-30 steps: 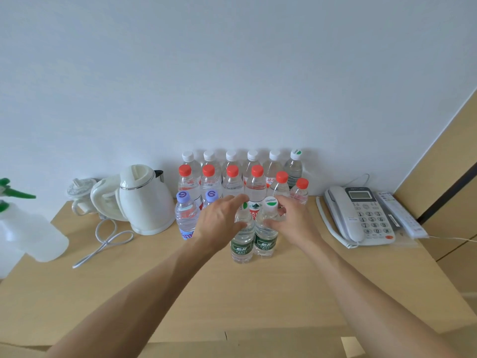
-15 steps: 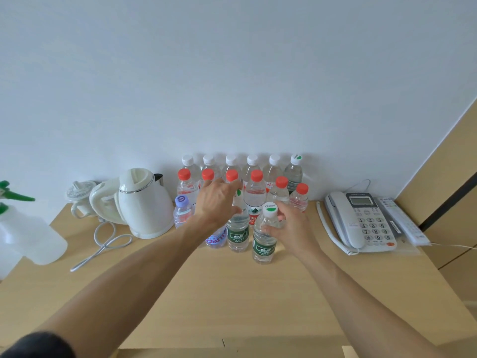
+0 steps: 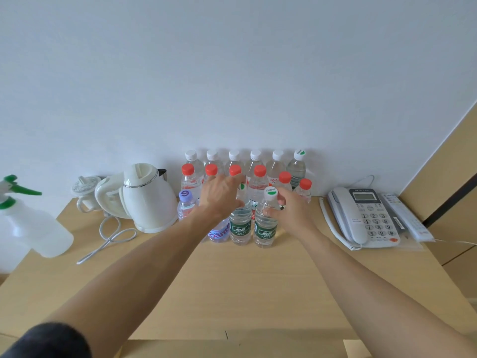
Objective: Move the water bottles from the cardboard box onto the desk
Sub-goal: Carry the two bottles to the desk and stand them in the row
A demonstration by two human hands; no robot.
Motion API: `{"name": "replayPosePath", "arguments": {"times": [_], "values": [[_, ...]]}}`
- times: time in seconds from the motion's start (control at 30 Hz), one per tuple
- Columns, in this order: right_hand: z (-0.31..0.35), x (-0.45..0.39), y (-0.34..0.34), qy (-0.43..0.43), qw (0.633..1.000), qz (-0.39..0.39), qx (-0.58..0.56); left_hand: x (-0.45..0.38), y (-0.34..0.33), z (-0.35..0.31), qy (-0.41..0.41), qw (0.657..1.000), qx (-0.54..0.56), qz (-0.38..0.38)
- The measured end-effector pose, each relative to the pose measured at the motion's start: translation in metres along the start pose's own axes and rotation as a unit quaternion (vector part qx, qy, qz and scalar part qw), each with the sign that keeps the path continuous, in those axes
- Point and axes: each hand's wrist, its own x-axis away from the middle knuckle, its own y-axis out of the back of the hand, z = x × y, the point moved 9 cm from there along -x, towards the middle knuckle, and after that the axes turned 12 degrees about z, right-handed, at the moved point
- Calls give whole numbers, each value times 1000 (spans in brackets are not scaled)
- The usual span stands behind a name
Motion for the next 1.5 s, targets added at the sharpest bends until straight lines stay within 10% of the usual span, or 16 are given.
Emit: {"name": "replayPosePath", "arguments": {"times": [1.5], "values": [[-11,-16,1,-57,997,-1,52,-6,-12,9,3,992,119,48]]}}
